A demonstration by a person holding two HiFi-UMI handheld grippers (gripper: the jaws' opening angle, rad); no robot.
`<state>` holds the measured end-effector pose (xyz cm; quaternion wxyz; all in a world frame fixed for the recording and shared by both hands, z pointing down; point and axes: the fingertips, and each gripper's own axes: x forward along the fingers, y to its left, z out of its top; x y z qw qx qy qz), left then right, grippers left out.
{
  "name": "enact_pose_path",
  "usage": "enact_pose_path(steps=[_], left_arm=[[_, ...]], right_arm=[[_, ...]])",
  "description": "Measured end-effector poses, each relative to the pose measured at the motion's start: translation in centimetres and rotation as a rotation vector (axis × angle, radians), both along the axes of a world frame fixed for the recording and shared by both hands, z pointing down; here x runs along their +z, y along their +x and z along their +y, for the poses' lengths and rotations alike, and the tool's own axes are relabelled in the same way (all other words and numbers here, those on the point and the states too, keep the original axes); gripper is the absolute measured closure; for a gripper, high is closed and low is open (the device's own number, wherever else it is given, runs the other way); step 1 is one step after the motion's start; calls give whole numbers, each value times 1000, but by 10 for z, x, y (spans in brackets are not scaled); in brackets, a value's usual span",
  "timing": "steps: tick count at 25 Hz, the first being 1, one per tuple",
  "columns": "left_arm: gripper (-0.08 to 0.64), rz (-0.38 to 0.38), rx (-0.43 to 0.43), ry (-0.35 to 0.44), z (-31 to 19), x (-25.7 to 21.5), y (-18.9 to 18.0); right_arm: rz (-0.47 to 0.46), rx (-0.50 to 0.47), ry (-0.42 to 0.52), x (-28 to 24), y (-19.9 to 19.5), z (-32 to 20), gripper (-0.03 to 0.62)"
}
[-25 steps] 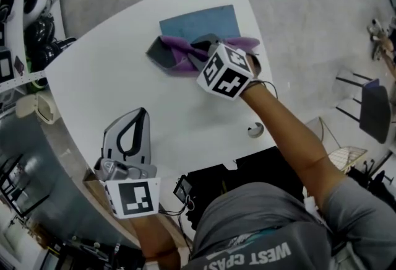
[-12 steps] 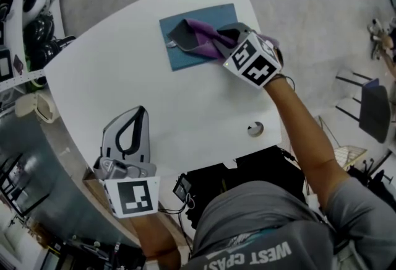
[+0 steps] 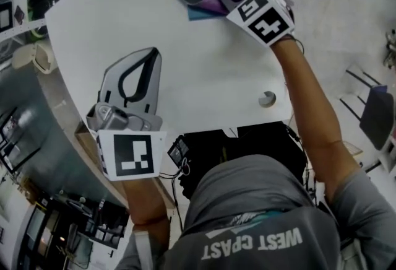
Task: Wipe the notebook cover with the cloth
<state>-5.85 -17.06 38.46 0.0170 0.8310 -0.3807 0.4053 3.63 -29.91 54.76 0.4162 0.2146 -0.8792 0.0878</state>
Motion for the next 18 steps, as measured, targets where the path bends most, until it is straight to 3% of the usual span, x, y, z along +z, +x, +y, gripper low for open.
enact_pose_path(steps=[4, 7, 15, 18], left_arm=[[560, -15, -23, -12, 10, 2, -12], [560, -21, -33, -17, 18, 3, -18], [560, -29, -25, -6, 25, 2, -30], [560, -31, -30, 1, 24, -1, -28]], right_arm=[[-27, -96, 0, -1, -59, 8, 523], [-24, -107, -4, -1, -58, 11, 523], [79, 108, 7, 2, 72, -15, 523], [96, 160, 10, 1, 98, -19, 522]])
